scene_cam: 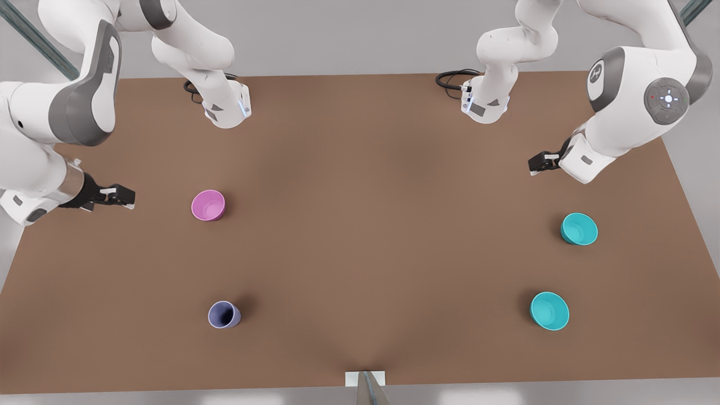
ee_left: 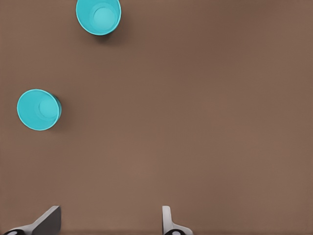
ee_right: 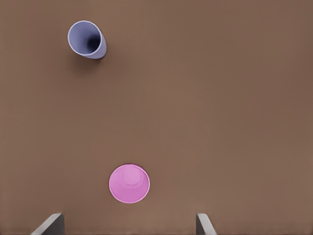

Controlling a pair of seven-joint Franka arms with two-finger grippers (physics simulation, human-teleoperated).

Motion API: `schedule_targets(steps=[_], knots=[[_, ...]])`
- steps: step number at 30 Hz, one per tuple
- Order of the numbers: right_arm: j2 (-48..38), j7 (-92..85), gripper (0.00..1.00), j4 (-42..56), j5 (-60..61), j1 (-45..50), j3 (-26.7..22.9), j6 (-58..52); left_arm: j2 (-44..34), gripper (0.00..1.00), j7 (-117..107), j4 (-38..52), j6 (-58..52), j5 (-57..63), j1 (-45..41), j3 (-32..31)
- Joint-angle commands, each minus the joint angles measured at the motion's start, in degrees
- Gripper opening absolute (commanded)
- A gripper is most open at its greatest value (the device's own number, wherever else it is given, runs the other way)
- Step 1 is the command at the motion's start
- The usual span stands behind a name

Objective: Stack the blue bowl on the pink bowl

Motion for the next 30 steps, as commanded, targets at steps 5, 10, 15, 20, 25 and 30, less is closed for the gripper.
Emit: schedule_targets(steps=[5,10,15,20,25,30], knots=[[4.5,1.7,1.0,-4.9,1.6,-2.5,-0.4,-4.7,0.3,1.0,-1.9,0.0,-0.1,-0.1,0.2,-0.3],[-0.3,5.6,1.0,-23.4,3.1,-3.2,-0.4,6.7,0.6,1.0,-2.0,-0.2,-0.3,-0.1,0.3,-0.3],[-8.6,7.3,1.0,-45.6,4.1,-3.2,-0.4,33.0,1.2,1.0,-2.0,-0.2,-0.5,0.0,0.5,-0.3],[-7.9,8.2,1.0,-57.7,4.4,-4.2,-0.4,52.4,1.2,1.0,-2.2,-0.2,-1.5,0.0,0.8,-0.3],[-4.1,8.2,1.0,-58.8,6.4,-4.9,-0.4,53.5,1.7,1.0,-2.1,-0.2,-1.4,0.0,0.8,-0.3],[-3.1,8.0,1.0,-62.4,6.4,-6.3,-0.4,53.6,3.7,1.0,-2.0,-0.1,-1.4,0.0,2.0,-0.2]])
